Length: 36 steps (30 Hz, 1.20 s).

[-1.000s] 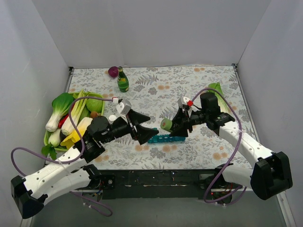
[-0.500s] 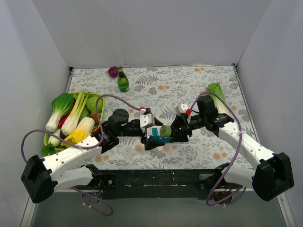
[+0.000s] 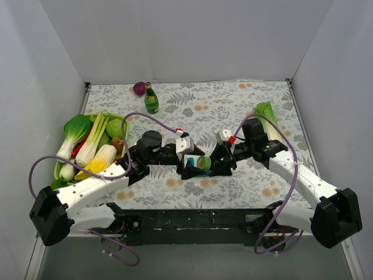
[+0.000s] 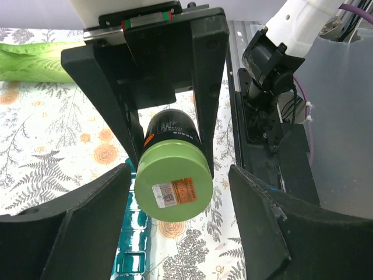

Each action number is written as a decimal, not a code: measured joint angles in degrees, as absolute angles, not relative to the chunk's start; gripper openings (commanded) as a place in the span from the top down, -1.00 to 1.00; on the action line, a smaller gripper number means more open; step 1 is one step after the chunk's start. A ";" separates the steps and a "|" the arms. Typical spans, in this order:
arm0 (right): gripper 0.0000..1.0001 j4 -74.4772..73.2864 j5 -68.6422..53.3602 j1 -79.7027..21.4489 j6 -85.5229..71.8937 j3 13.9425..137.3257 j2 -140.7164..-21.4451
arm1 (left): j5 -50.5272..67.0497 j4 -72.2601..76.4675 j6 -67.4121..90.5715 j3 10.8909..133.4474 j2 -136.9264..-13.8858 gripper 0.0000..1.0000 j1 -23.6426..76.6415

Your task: Sort the pills into containers

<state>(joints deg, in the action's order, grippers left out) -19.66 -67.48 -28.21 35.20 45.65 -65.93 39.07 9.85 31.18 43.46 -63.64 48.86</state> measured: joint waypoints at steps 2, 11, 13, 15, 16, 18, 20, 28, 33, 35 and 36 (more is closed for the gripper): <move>0.93 -19.64 -67.48 -28.21 35.18 45.65 -65.93 | 39.05 9.61 31.40 43.46 -64.03 -0.19 48.88; 0.95 -19.66 -67.24 -28.21 34.57 45.65 -65.93 | 36.21 8.29 33.63 43.79 -64.23 1.00 49.19; 0.95 -19.70 -67.07 -28.21 34.30 45.65 -65.93 | 34.39 7.53 36.75 44.18 -64.23 1.00 49.28; 0.95 -19.35 -65.91 -28.23 34.33 45.65 -65.73 | 31.38 5.96 42.35 44.91 -64.25 1.00 49.39; 0.96 -18.98 -64.86 -28.23 34.33 45.65 -65.47 | 29.43 4.73 46.02 45.52 -64.31 1.00 49.41; 0.96 -18.33 -62.96 -28.34 34.22 45.65 -64.84 | 26.28 1.93 55.42 47.09 -64.84 1.00 49.28; 0.96 -17.74 -60.75 -28.49 34.02 45.65 -64.20 | 23.83 0.73 65.01 47.55 -65.19 1.00 48.90; 0.97 -18.02 -55.70 -28.95 32.53 45.65 -64.12 | 20.29 -3.95 104.92 47.35 -68.03 1.00 46.81; 0.97 -18.35 -54.15 -28.69 31.88 45.63 -64.10 | 19.86 -7.84 110.87 50.43 -70.70 0.35 46.54; 0.97 -18.35 -54.11 -28.49 31.79 45.63 -64.07 | 19.62 -8.67 112.03 50.83 -70.96 -0.18 46.54; 0.97 -18.37 -54.06 -28.49 31.73 45.63 -64.07 | 19.62 -9.06 112.49 50.83 -70.83 -0.40 46.54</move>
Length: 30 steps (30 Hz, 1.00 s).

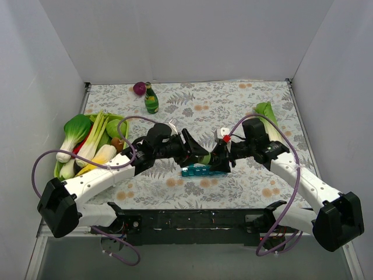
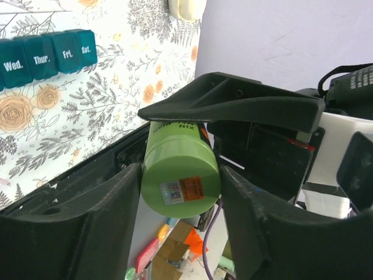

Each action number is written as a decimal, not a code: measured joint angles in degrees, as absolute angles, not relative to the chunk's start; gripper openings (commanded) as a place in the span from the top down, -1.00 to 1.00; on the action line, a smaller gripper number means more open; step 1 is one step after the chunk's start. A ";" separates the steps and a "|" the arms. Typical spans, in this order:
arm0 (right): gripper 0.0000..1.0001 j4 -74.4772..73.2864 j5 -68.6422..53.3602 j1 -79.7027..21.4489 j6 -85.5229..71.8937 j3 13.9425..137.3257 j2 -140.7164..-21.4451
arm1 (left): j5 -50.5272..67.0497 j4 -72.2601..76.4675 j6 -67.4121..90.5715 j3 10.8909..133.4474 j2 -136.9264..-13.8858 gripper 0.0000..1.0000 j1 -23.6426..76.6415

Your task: Sort the pills into containers

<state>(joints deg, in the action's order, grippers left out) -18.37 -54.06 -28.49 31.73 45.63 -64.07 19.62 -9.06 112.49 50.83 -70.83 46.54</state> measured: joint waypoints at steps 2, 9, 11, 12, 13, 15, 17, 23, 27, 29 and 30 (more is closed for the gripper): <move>0.97 -18.15 -54.06 -28.51 31.68 45.60 -64.07 | 19.94 -9.56 112.71 50.70 -70.46 -0.85 46.54; 0.95 -17.65 -53.89 -28.18 31.77 45.60 -64.07 | 23.88 -7.94 107.61 45.63 -64.27 -0.96 45.67; 0.95 -17.76 -54.17 -28.18 32.12 45.60 -64.07 | 24.60 -7.84 101.97 43.72 -60.53 -0.96 44.66; 0.94 -17.93 -54.48 -28.18 32.73 45.60 -64.07 | 25.50 -7.66 96.20 43.03 -58.72 -0.96 44.16; 0.94 -18.22 -55.09 -28.16 33.43 45.60 -64.07 | 26.35 -7.38 91.83 42.57 -57.08 -0.96 43.92; 0.94 -19.57 -57.25 -28.12 35.62 45.60 -64.05 | 28.73 -6.44 79.09 40.18 -52.14 -0.96 43.90; 0.94 -20.73 -59.20 -28.14 37.50 45.60 -64.05 | 30.87 -5.69 65.67 36.40 -46.15 -0.96 44.05; 0.94 -23.18 -61.56 -28.45 41.01 45.60 -64.05 | 35.35 2.57 34.04 26.44 -37.47 -0.96 44.86; 0.94 -23.77 -61.91 -28.58 41.93 45.60 -64.07 | 35.68 6.42 25.04 31.11 -48.71 -0.96 45.89; 0.94 -23.86 -61.93 -28.64 42.17 45.60 -64.07 | 35.09 8.01 22.33 32.93 -52.97 -0.96 47.20; 0.94 -23.88 -61.93 -28.64 42.26 45.60 -64.07 | 35.00 8.58 21.39 33.63 -54.48 -0.96 47.81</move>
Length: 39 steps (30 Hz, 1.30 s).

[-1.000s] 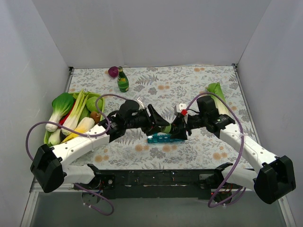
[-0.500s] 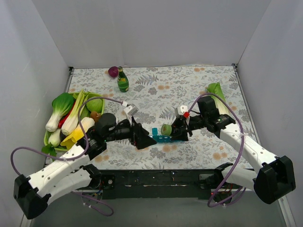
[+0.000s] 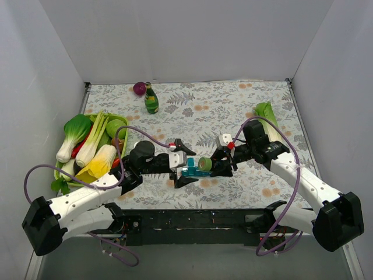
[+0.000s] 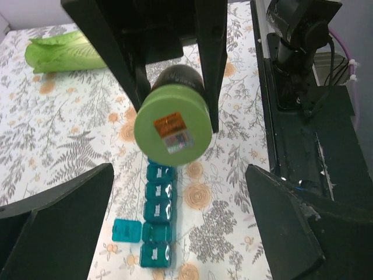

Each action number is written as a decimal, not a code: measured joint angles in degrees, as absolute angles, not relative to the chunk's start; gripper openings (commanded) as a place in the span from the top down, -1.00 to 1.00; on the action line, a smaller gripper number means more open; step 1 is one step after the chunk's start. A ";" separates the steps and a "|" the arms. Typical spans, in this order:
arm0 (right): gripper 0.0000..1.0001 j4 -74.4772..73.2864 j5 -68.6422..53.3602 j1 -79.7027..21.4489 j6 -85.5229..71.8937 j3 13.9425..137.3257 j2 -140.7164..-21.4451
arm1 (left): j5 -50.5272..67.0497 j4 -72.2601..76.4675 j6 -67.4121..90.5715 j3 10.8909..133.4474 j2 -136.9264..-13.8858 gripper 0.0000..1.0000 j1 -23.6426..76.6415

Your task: Sort the pills into containers

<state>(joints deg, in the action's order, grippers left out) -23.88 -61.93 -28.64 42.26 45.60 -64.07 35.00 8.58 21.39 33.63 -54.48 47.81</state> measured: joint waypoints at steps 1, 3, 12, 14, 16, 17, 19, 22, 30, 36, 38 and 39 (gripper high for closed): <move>0.94 -23.88 -61.93 -28.64 42.26 45.60 -64.07 | 34.96 9.32 20.56 34.41 -55.92 -0.96 48.36; 0.94 -23.88 -61.93 -28.80 42.26 45.60 -64.07 | 35.00 10.04 19.70 35.51 -57.82 -0.89 49.12; 0.94 -23.86 -61.93 -28.95 42.22 45.60 -64.07 | 35.66 12.03 22.94 39.24 -63.46 0.30 50.39; 0.94 -23.90 -61.63 -28.95 42.19 45.60 -64.10 | 36.05 11.81 24.49 40.51 -65.04 0.77 50.39; 0.94 -23.99 -61.36 -28.58 42.11 45.54 -64.12 | 36.16 11.09 26.17 41.36 -65.98 1.00 50.37; 0.94 -24.01 -61.25 -28.56 42.06 45.52 -64.12 | 35.97 10.74 27.14 41.71 -66.26 1.00 50.35; 0.95 -24.01 -61.23 -28.51 41.95 45.52 -64.12 | 35.46 10.20 29.04 42.19 -66.39 1.00 50.37; 0.95 -23.81 -60.82 -28.53 41.36 45.52 -64.12 | 33.93 9.72 34.06 42.52 -66.39 1.00 50.37; 0.96 -18.92 -56.47 -28.97 37.36 45.10 -63.99 | 23.97 0.67 71.57 47.09 -67.42 1.00 48.40; 0.96 -18.37 -53.01 -29.08 34.85 44.69 -64.18 | 25.36 -3.51 101.69 48.66 -71.92 1.00 45.82; 0.96 -18.98 -51.96 -28.75 34.37 44.34 -64.20 | 25.87 -5.19 106.02 50.15 -74.15 1.00 45.56; 0.96 -19.44 -51.37 -28.67 34.20 44.23 -64.23 | 26.13 -6.20 107.53 50.94 -75.13 1.00 45.50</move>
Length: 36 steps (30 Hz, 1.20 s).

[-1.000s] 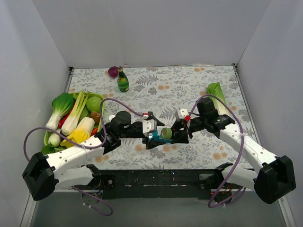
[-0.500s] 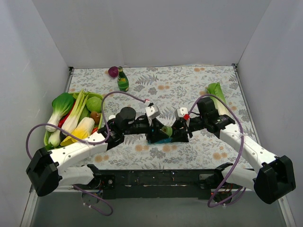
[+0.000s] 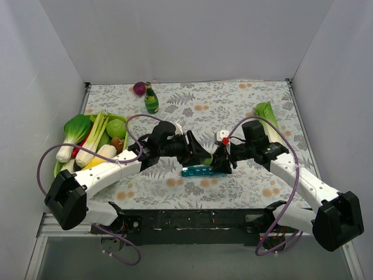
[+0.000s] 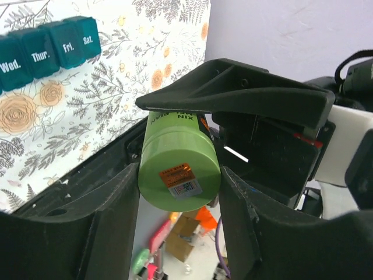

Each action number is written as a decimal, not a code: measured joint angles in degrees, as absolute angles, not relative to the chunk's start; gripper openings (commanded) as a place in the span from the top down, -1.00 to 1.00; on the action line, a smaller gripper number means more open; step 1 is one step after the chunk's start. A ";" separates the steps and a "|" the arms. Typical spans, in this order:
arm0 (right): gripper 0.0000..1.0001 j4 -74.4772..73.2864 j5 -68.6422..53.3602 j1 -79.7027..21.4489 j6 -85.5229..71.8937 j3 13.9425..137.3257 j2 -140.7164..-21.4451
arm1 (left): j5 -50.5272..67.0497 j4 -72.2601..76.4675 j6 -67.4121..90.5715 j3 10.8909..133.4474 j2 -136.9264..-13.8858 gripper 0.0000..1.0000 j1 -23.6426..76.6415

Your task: Sort the pills into containers

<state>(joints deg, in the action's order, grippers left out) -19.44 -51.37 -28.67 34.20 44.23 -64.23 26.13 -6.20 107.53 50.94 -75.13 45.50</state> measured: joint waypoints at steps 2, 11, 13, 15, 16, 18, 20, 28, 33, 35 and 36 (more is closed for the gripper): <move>0.96 -19.86 -50.61 -28.56 33.91 44.07 -64.23 | 26.37 -7.94 109.49 52.31 -76.51 0.96 45.47; 0.96 -19.09 -49.95 -28.69 34.04 43.70 -63.99 | 29.76 -7.81 113.49 52.49 -76.05 -0.96 44.97; 0.96 -19.14 -50.41 -28.69 34.37 43.70 -63.99 | 31.31 -6.22 113.80 51.07 -73.91 -0.96 44.62; 0.96 -19.16 -51.03 -28.69 34.76 43.70 -63.92 | 32.64 -5.56 112.38 49.58 -71.31 -0.96 43.77; 0.96 -19.18 -51.24 -28.69 34.94 43.70 -63.86 | 33.17 -5.67 110.74 49.04 -69.95 -0.97 43.20; 0.95 -19.38 -51.77 -28.69 35.53 43.70 -63.68 | 34.41 -6.55 105.21 48.56 -67.61 -0.96 42.39; 0.95 -19.73 -52.73 -28.69 36.45 43.70 -63.48 | 35.57 -7.94 96.64 48.49 -65.36 -0.96 41.80; 0.95 -22.59 -56.86 -28.69 40.32 43.72 -63.42 | 37.45 -4.62 53.43 39.62 -45.80 -0.96 44.86; 0.95 -23.20 -57.80 -28.69 40.99 43.72 -63.42 | 37.89 2.39 34.50 38.72 -46.76 -0.96 45.98; 0.95 -23.35 -57.95 -28.71 41.01 43.72 -63.42 | 37.21 3.68 30.30 39.79 -50.98 -0.96 46.85; 0.95 -23.46 -58.04 -28.80 41.04 43.72 -63.42 | 36.53 3.90 28.08 40.25 -53.76 -0.96 47.70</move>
